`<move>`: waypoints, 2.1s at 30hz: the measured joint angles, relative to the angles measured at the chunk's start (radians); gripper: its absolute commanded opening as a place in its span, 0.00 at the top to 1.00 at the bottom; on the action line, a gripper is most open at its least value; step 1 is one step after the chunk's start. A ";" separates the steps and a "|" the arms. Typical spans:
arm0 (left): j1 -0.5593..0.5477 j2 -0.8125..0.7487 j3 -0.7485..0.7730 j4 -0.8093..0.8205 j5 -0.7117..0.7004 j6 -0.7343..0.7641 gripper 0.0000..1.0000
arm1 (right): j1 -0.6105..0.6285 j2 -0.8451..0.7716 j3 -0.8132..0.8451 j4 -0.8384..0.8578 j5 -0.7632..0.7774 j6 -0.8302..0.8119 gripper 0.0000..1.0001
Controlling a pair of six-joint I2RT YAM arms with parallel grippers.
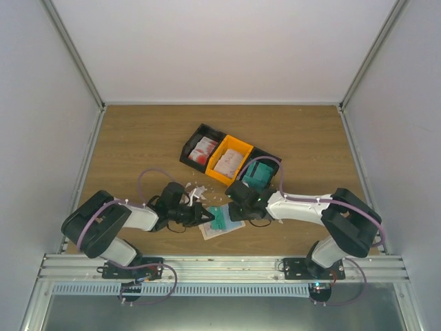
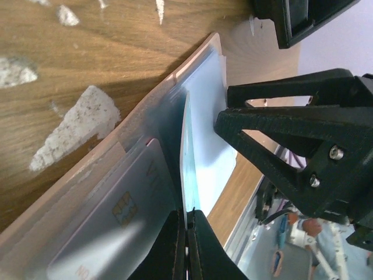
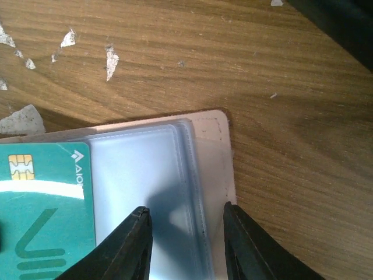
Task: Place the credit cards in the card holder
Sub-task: Insert the credit card into the card holder.
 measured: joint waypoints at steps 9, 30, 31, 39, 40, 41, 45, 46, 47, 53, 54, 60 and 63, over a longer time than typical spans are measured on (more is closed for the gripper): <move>-0.001 -0.081 -0.106 0.072 -0.053 -0.151 1.00 | 0.002 0.003 -0.002 -0.005 0.012 0.022 0.76; -0.002 -0.125 -0.215 0.267 -0.096 -0.354 1.00 | 0.002 0.021 -0.011 0.073 0.004 0.047 0.79; -0.002 -0.137 -0.216 0.260 -0.102 -0.354 1.00 | 0.002 0.023 -0.011 0.077 0.003 0.047 0.79; -0.005 -0.212 -0.231 0.252 -0.140 -0.347 1.00 | 0.002 0.024 -0.014 0.094 -0.002 0.047 0.79; -0.007 -0.214 -0.231 0.252 -0.143 -0.344 1.00 | 0.002 0.024 -0.014 0.094 -0.002 0.048 0.79; -0.009 -0.214 -0.230 0.252 -0.147 -0.341 1.00 | 0.002 0.025 -0.014 0.094 -0.002 0.048 0.79; -0.014 -0.213 -0.232 0.251 -0.158 -0.329 1.00 | 0.002 0.029 -0.014 0.095 -0.002 0.048 0.79; -0.015 -0.209 -0.232 0.254 -0.159 -0.327 1.00 | 0.002 0.029 -0.014 0.095 -0.002 0.048 0.79; -0.016 -0.199 -0.232 0.259 -0.161 -0.327 1.00 | 0.002 0.029 -0.014 0.095 -0.002 0.048 0.79; -0.021 -0.070 -0.232 0.322 -0.152 -0.327 1.00 | 0.002 0.030 -0.014 0.095 -0.004 0.048 0.79; -0.021 -0.047 -0.232 0.346 -0.147 -0.329 1.00 | 0.002 0.030 -0.014 0.095 -0.003 0.048 0.79; -0.027 0.059 -0.231 0.480 -0.121 -0.350 1.00 | 0.002 0.030 -0.014 0.096 -0.005 0.048 0.81; -0.040 0.087 -0.231 0.518 -0.119 -0.361 1.00 | 0.001 0.032 -0.020 0.117 -0.011 0.052 0.82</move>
